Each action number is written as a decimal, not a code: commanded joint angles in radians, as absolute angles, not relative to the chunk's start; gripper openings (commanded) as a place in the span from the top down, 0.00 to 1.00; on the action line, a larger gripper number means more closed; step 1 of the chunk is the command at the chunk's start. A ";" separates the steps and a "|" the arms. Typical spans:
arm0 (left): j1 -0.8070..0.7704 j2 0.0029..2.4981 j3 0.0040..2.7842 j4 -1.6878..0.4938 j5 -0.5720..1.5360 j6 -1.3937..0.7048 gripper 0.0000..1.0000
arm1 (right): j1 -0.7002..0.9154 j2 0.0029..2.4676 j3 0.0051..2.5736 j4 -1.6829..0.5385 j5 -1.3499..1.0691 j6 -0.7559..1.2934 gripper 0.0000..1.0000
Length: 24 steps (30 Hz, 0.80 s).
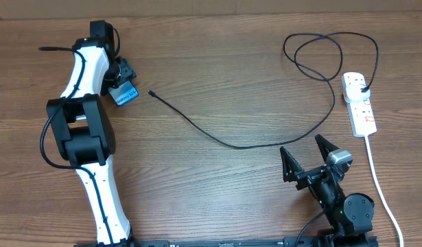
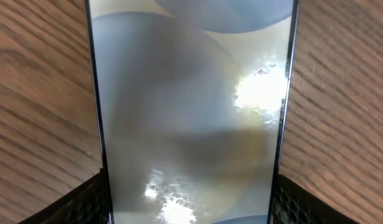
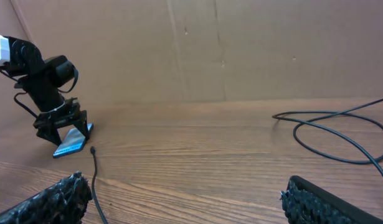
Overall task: Plug charger to phone and switch on socket
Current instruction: 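Close the left gripper on the phone's long edges, then lift the phone with the left gripper and carry it toward center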
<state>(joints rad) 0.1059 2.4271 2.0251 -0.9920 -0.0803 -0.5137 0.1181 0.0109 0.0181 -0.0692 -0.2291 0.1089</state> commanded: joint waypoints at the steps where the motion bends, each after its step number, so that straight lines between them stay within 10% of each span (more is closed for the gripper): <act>1: 0.097 2.498 2.099 -1.056 0.002 -0.498 0.85 | 0.115 0.003 0.008 -0.064 -0.226 0.115 0.00; 24: -0.326 2.498 2.640 -1.402 0.151 -0.488 0.96 | 0.115 0.003 0.008 -0.064 -0.226 0.115 0.00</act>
